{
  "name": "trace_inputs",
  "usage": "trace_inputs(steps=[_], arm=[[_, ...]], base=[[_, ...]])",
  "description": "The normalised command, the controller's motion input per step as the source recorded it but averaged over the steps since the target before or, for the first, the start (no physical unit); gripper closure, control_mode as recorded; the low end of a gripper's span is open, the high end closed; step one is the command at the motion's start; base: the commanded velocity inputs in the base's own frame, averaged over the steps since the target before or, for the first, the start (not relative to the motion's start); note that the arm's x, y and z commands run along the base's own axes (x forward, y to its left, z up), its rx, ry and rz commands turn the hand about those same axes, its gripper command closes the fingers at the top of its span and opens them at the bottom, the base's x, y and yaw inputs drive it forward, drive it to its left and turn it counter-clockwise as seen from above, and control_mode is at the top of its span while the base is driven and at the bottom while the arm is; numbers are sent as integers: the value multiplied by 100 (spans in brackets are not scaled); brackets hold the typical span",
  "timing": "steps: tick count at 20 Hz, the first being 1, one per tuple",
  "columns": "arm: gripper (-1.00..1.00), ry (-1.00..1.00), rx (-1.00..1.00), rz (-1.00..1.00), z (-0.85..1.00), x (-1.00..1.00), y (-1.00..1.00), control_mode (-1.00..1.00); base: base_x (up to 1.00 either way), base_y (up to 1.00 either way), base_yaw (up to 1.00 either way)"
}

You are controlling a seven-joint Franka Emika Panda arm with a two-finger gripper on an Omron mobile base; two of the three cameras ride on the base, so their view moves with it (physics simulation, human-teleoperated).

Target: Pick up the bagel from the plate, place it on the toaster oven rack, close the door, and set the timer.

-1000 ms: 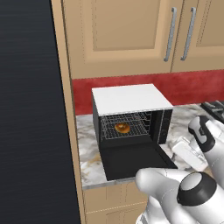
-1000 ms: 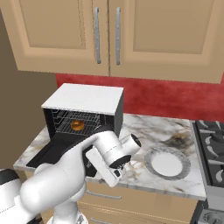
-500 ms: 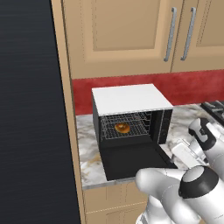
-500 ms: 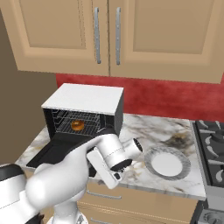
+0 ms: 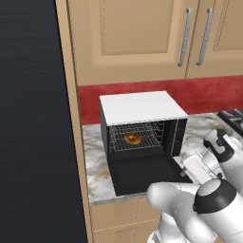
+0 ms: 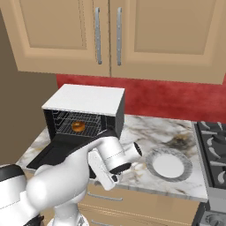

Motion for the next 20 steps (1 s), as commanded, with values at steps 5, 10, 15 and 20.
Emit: trace_inputs(steps=[5, 10, 15, 20], arm=[[-100, 0, 3, -5, -12, 14, 12, -100], [-100, 0, 2, -6, -21, 14, 1, -100], [-100, 0, 2, -7, -22, 14, 0, -100], [-100, -2, 5, -6, -1, 8, 8, -100]], base=[[0, 0, 0], [0, 0, 0], [0, 0, 0], [0, 0, 0]])
